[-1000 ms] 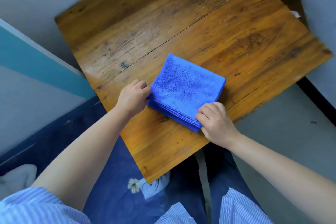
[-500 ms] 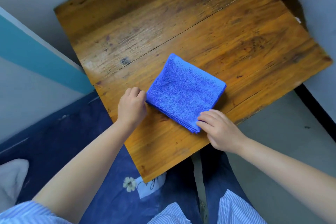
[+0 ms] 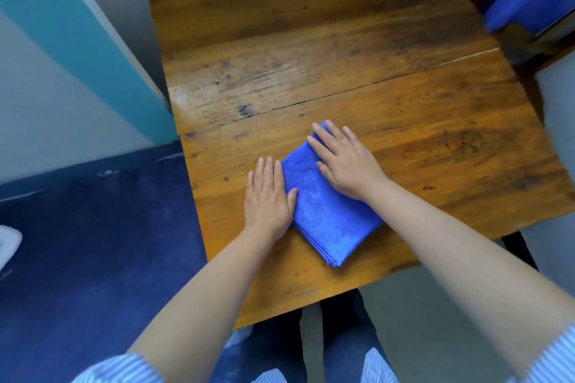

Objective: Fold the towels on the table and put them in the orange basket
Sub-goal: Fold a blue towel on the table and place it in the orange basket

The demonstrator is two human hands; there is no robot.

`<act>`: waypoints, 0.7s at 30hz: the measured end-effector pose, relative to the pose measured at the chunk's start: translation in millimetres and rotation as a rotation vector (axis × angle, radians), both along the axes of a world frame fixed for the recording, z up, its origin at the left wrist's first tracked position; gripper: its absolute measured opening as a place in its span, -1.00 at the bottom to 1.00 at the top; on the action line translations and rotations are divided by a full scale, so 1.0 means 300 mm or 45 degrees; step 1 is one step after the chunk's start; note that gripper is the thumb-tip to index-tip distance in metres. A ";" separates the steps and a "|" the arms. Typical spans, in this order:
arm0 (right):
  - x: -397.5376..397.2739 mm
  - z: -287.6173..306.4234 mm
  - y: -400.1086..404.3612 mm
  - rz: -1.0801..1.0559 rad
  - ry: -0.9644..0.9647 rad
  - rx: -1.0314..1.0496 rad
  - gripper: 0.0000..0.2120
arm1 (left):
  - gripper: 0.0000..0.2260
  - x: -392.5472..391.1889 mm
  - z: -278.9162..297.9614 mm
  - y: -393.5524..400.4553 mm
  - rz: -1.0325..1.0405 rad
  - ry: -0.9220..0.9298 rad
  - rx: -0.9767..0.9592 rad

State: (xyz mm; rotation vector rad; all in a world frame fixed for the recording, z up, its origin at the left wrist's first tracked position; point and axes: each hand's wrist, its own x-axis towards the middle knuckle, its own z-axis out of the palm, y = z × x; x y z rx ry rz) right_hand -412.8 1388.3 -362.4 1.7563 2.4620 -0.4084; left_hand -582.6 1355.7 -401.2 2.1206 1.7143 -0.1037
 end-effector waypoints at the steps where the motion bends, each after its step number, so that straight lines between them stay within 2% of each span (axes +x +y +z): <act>1: -0.008 -0.005 0.020 0.038 -0.007 0.000 -0.52 | -0.43 -0.001 -0.004 0.002 -0.008 0.005 -0.001; 3: -0.014 -0.020 0.053 0.104 -0.056 -0.041 -0.51 | -0.42 0.000 -0.008 0.001 0.004 0.009 -0.019; 6: 0.012 -0.057 0.067 0.064 -0.160 -0.107 -0.47 | -0.42 0.005 -0.006 -0.007 0.030 -0.025 -0.039; 13: 0.078 -0.075 0.104 -0.099 -0.051 -0.205 -0.45 | -0.42 0.018 -0.008 -0.004 0.104 0.040 -0.101; 18: 0.159 -0.041 0.163 0.138 -0.152 -0.255 -0.41 | -0.42 0.033 0.033 0.000 0.127 0.178 -0.130; 21: 0.175 0.007 0.236 0.327 -0.108 -0.276 -0.41 | -0.50 0.039 0.067 0.024 0.274 0.226 -0.074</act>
